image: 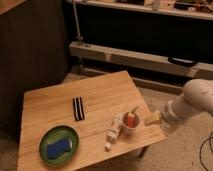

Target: Pick up the ceramic cup

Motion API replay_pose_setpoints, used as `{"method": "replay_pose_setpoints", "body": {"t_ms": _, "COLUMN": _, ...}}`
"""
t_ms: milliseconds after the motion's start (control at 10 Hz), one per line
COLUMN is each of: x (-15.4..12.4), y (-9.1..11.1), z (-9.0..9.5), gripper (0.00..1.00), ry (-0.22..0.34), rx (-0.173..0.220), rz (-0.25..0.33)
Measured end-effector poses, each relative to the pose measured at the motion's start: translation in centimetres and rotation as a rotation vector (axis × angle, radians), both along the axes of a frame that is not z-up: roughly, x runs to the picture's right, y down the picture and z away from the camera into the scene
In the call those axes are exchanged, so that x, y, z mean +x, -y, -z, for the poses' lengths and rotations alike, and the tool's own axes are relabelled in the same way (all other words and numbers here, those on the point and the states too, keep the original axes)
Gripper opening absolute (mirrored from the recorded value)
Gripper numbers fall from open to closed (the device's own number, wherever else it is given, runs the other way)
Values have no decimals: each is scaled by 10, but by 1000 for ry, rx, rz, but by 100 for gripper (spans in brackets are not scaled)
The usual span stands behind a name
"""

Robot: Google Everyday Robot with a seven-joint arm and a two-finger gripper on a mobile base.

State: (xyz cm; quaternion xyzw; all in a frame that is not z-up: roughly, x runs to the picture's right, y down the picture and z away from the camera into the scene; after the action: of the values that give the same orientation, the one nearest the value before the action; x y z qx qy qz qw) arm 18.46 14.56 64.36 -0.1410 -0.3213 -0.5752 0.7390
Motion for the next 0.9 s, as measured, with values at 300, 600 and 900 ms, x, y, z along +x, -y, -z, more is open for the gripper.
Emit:
{"method": "replay_pose_setpoints", "body": {"t_ms": 300, "x": -60, "y": 16, "z": -16, "gripper": 80, "ry": 32, "rx": 0, "rz": 47}}
{"method": "replay_pose_setpoints", "body": {"t_ms": 600, "x": -72, "y": 17, "z": -24, "gripper": 80, "ry": -12, "rx": -12, "rz": 43}}
{"method": "replay_pose_setpoints", "body": {"t_ms": 900, "x": -38, "y": 11, "z": -13, "gripper": 80, "ry": -103, "rx": -6, "rz": 19}}
